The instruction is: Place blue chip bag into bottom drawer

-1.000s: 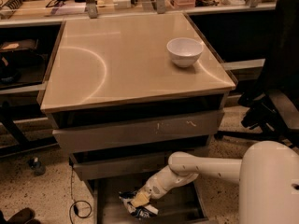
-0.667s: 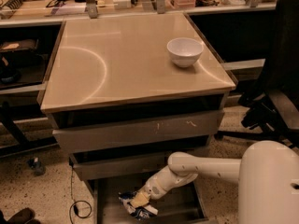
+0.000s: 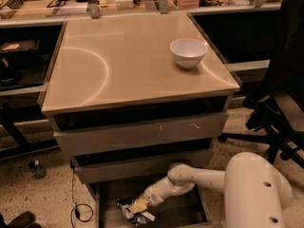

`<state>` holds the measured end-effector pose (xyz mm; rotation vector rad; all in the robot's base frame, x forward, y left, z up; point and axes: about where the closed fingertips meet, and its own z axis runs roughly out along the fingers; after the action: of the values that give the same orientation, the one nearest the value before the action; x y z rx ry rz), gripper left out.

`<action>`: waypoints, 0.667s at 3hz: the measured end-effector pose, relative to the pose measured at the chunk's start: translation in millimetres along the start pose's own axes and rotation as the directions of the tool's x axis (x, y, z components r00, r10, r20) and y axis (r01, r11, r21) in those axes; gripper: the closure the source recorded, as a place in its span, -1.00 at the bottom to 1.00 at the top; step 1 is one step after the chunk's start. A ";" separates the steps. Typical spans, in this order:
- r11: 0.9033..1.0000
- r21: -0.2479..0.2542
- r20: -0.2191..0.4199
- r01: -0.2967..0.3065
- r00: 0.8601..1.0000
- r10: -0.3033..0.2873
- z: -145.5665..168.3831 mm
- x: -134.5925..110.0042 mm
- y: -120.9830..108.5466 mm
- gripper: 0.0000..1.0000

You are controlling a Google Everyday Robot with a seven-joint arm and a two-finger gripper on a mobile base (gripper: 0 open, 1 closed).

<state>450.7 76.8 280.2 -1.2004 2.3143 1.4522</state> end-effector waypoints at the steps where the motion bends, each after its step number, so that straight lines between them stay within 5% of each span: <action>1: 0.999 -0.029 0.028 -0.030 0.999 0.031 20.7 9.5 -22.6 1.00; 2: 0.997 -0.035 0.057 -0.066 0.996 0.068 32.6 23.4 -28.4 1.00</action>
Offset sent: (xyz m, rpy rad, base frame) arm -0.0196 0.0051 -0.0698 0.0570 0.0947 -0.1106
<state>446.2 84.6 231.8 -1.0827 2.3217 1.5325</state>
